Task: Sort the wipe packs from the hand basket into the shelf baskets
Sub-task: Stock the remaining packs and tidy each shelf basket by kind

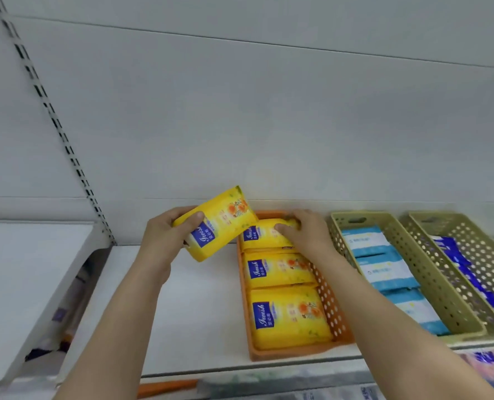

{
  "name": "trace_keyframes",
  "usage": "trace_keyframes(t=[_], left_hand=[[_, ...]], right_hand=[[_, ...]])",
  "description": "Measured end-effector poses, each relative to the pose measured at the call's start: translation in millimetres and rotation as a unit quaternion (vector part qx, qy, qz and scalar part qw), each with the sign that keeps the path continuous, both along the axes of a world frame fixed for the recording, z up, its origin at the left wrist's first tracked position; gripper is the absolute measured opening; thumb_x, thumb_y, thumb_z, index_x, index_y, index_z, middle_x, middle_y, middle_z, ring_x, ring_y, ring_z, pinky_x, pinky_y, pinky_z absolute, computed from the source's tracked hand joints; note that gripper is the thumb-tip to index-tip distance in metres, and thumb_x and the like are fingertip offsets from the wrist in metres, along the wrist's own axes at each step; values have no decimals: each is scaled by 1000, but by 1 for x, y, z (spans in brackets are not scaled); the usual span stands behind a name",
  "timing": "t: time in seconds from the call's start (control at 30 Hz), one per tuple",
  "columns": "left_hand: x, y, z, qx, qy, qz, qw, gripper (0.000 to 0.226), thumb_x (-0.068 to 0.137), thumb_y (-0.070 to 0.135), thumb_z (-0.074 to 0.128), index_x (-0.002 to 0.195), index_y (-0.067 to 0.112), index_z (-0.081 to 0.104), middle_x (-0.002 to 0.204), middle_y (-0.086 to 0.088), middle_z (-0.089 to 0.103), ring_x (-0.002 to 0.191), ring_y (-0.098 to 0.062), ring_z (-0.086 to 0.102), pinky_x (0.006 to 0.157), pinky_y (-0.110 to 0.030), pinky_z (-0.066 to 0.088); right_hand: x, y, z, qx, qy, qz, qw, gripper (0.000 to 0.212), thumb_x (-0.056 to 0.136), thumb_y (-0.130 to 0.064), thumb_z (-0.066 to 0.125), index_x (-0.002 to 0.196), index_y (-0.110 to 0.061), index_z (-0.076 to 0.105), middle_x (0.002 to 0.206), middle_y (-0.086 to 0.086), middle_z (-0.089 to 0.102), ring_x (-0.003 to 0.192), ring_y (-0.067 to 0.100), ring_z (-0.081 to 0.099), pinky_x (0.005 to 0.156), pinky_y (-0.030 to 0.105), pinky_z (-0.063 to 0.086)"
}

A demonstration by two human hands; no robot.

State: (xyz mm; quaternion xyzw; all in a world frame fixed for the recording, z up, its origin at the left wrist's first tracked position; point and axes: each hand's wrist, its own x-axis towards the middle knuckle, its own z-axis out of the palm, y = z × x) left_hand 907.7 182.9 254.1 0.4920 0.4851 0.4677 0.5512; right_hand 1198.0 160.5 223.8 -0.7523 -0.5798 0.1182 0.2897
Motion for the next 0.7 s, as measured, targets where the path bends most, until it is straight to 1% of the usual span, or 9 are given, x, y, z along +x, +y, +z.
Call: trace_keyframes(t=[0.07, 0.13, 0.2, 0.3, 0.4, 0.47, 0.53, 0.57, 0.7], left_hand=[[6, -6, 0, -15, 12, -16, 1000, 21, 80, 27, 76, 101, 23, 74, 88, -2, 76, 72, -14, 70, 69, -34, 53], [14, -12, 3, -26, 23, -43, 998, 33, 71, 35, 79, 101, 22, 72, 88, -1, 76, 74, -14, 71, 69, -33, 54], [25, -18, 7, -34, 35, -74, 996, 51, 61, 45, 79, 104, 21, 70, 91, -2, 76, 77, -14, 72, 69, -32, 55], [44, -29, 11, -32, 28, -99, 994, 60, 58, 49, 79, 109, 21, 66, 97, -2, 75, 84, -17, 73, 67, -31, 56], [58, -43, 8, -18, 15, -61, 998, 52, 71, 43, 77, 116, 23, 61, 102, -1, 73, 88, -15, 72, 63, -25, 55], [62, -53, -1, 2, 53, -20, 998, 43, 84, 38, 71, 123, 26, 56, 109, 3, 69, 98, -13, 67, 72, -27, 55], [63, -63, -10, 11, 109, 29, 994, 42, 88, 41, 66, 127, 29, 55, 119, 8, 62, 108, -11, 60, 84, -31, 52], [63, -67, -13, 16, 126, 47, 991, 43, 89, 43, 65, 128, 30, 55, 121, 9, 60, 110, -10, 58, 85, -31, 50], [67, -78, -17, 60, 175, 62, 981, 40, 90, 43, 63, 128, 31, 56, 126, 11, 58, 114, -7, 54, 77, -20, 43]], right_hand=[[1, -4, 12, 42, 14, 8, 999, 39, 86, -45, 69, 118, -22, 69, 121, -1, 66, 120, 19, 54, 103, 35, 42], [-4, -11, 36, 83, 104, 50, 990, 39, 85, -51, 67, 120, -32, 66, 126, -12, 64, 120, 3, 53, 101, 24, 44], [-12, -22, 63, 36, 201, 154, 967, 40, 80, -59, 66, 117, -42, 65, 121, -22, 65, 111, -9, 57, 91, 15, 47], [-14, -34, 79, -79, 201, 266, 940, 27, 79, -49, 75, 105, -44, 69, 104, -24, 70, 94, -5, 66, 70, 11, 51], [-1, -40, 73, -32, 262, 208, 942, 20, 78, -30, 82, 96, -28, 73, 89, -13, 73, 77, 2, 68, 64, 20, 52], [11, -45, 65, -5, 293, 159, 943, 21, 78, -25, 81, 97, -20, 73, 92, -3, 72, 79, 11, 67, 69, 28, 54], [21, -50, 57, -19, 289, 133, 948, 23, 78, -28, 81, 97, -20, 72, 96, -3, 72, 82, 13, 68, 69, 28, 54], [22, -51, 53, -37, 285, 123, 950, 24, 78, -30, 82, 98, -23, 72, 97, -3, 73, 82, 13, 69, 68, 27, 55], [15, -55, 38, -98, 253, 111, 956, 26, 78, -36, 81, 99, -27, 69, 99, -2, 72, 84, 14, 70, 66, 27, 58]])
